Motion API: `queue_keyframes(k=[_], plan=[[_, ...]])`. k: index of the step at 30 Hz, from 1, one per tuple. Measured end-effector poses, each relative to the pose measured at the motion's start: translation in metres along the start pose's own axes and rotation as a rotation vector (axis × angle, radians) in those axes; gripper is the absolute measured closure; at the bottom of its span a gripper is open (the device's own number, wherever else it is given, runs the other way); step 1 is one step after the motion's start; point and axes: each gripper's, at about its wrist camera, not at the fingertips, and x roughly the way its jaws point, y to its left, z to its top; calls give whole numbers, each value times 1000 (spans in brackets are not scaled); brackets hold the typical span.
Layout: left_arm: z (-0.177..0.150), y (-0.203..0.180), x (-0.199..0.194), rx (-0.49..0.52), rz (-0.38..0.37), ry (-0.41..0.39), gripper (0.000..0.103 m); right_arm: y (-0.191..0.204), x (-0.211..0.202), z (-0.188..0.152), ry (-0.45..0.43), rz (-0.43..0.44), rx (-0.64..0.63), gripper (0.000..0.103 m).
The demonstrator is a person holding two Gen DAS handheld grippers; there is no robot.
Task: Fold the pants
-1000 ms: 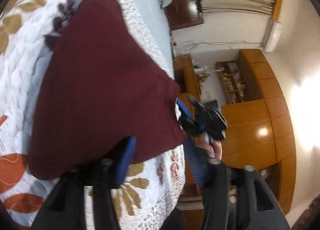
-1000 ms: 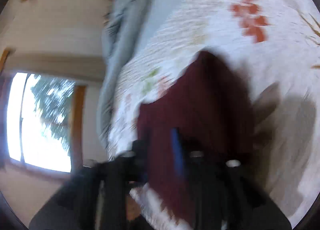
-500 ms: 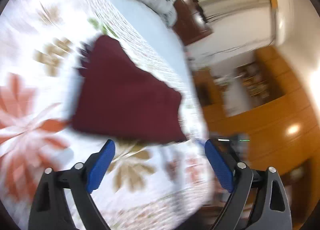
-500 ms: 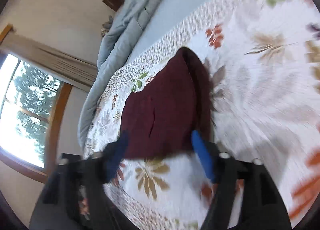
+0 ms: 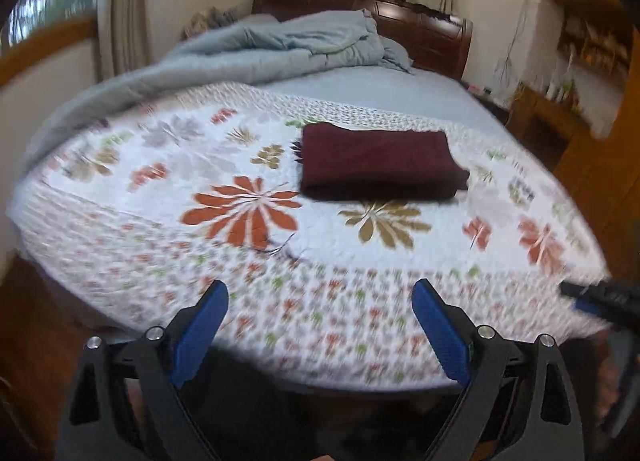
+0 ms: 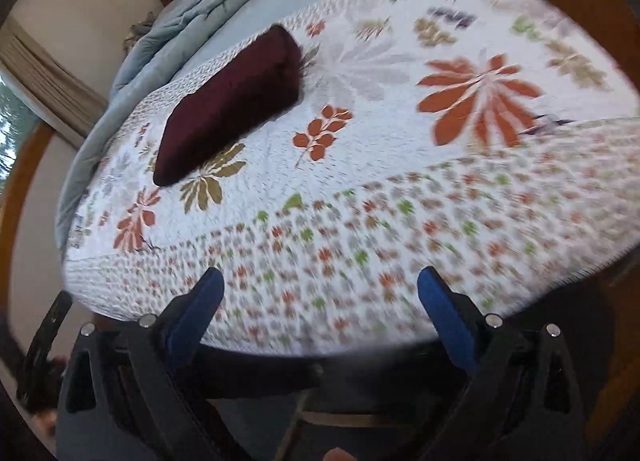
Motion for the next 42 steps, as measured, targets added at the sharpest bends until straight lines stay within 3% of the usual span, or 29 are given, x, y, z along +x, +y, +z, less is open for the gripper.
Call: queue_keyframes(k=[2, 5, 11, 17, 26, 42], plan=[[-12, -8, -22, 19, 3, -22, 10, 23, -26, -12, -50, -44, -74, 3], [-18, -15, -54, -13, -30, -27, 10, 52, -62, -24, -141, -44, -144, 3], [-5, -23, -114, -13, -59, -74, 10, 109, -137, -46, -367, -67, -273, 3], [11, -29, -161, 9, -56, -151, 10, 150, -174, -56, -467, -106, -376, 3], [16, -40, -176, 21, -67, -174, 10, 162, -195, -57, -502, -97, -406, 3], [11, -37, -126, -12, -43, -75, 10, 166, -150, -48, -431, -88, -411, 3]])
